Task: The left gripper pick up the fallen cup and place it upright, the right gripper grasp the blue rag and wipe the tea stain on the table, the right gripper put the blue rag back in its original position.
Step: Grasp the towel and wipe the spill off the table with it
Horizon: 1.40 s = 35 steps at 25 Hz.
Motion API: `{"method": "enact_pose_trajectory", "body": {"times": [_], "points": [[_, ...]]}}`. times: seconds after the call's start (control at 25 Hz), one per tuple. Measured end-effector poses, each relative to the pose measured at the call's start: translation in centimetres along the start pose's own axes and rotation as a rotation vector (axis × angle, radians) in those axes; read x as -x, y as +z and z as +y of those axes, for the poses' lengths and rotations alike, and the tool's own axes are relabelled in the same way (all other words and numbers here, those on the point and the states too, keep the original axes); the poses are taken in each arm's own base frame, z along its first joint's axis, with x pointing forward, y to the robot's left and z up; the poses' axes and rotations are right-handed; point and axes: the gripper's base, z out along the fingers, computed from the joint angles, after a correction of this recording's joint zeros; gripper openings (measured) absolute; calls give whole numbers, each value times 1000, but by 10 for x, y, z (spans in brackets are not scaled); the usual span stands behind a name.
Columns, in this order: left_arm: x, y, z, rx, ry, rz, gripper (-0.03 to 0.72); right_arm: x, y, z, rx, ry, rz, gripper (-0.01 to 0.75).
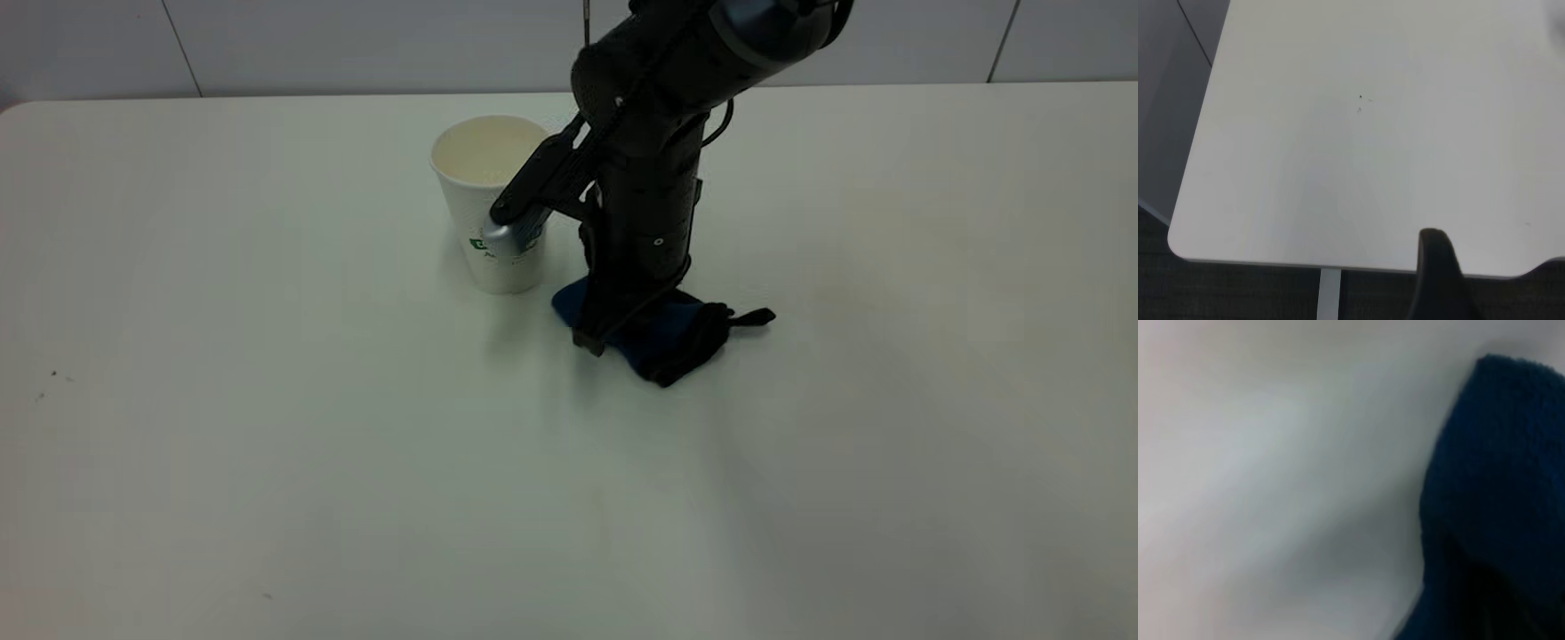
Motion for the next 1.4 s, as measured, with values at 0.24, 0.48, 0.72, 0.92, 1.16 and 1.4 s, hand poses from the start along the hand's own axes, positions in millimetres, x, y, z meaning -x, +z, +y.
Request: {"method": "enact_pose_trajectory", "body": {"times": [0.24,0.48,0.72,0.92,1.16,1.4], "points": [[0,0,0,0,0,0,493,-5,-4,15,120,-104,87,86],[0,0,0,0,0,0,493,1,-3,-8,-128,-32,13,86],[0,0,0,0,0,0,493,-20,-1,-43,-231,158,83,86],[0,0,0,0,0,0,493,-73,-6,-107,-180,470,180,86],[0,0,0,0,0,0,493,-116,-16,-156,-102,678,169,86],[0,0,0,0,0,0,493,-116,-12,-156,12,693,92,96]]}}
